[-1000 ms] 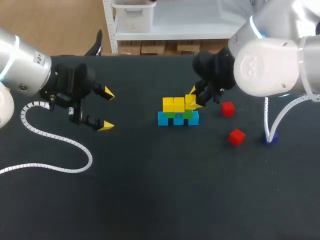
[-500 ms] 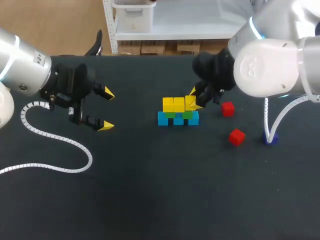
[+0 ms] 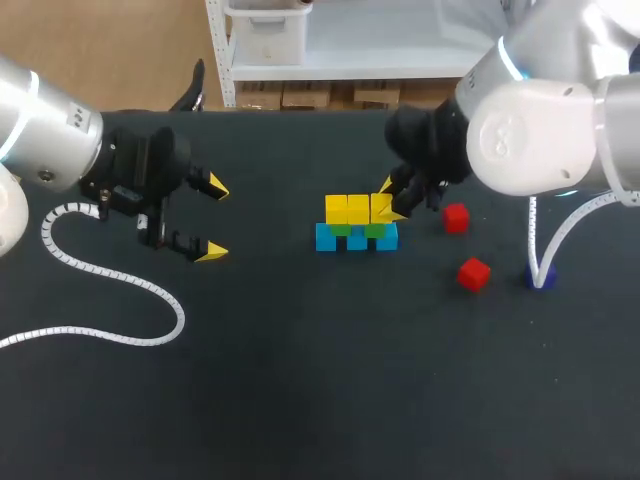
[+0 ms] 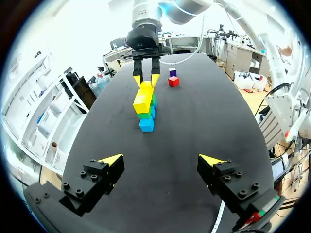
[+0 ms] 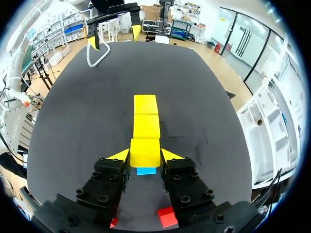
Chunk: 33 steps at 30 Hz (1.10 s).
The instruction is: Place the blue cubes, place green cubes on the blue cubes, place the yellow cubes on the green cubes, then place the red cubes on the yellow cubes, and place purple cube on the red cubes.
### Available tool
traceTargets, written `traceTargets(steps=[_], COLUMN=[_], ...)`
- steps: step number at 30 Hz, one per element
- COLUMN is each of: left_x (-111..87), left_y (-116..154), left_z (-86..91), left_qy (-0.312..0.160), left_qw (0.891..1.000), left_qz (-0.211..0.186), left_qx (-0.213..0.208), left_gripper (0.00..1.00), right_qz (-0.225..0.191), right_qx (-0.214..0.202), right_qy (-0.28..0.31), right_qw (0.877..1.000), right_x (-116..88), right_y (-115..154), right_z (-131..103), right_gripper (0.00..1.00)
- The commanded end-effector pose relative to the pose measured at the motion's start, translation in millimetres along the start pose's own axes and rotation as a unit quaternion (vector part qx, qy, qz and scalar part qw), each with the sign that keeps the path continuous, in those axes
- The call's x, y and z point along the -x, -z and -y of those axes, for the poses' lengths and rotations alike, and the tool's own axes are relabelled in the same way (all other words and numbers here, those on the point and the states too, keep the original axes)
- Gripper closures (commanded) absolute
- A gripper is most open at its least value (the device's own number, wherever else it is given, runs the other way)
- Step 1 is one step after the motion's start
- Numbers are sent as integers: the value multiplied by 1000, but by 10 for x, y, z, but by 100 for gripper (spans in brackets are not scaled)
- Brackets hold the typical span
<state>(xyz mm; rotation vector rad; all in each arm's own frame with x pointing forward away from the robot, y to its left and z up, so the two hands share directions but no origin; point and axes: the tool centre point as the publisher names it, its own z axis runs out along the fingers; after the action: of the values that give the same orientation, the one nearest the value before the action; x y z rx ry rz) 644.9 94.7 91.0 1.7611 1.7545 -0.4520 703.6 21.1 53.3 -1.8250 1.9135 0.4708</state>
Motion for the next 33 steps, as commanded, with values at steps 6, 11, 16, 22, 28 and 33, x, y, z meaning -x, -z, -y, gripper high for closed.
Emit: traceTargets(steps=[6,11,16,22,28,33], left_x=[-12,-12,-12,-12,-12,-12], left_y=[0,0,0,0,0,0], left_z=[4,4,4,4,4,4], left_qy=[-1,-1,-1,-1,-1,-1], left_qw=[1000,1000,1000,1000,1000,1000], left_qz=[2,2,2,2,2,2], left_qx=[1,1,1,1,1,1], left_gripper=[0,0,0,0,0,0], right_qz=[2,3,3,3,3,2], right_qx=[2,3,5,6,8,9], right_qy=[-1,-1,-3,-4,-5,-7], right_qw=[1000,1000,1000,1000,1000,1000], right_x=[3,6,6,9,11,4], right_y=[-11,-24,-33,-41,-45,-48], right_z=[20,21,23,33,36,33], right_gripper=[100,100,100,83,64,56])
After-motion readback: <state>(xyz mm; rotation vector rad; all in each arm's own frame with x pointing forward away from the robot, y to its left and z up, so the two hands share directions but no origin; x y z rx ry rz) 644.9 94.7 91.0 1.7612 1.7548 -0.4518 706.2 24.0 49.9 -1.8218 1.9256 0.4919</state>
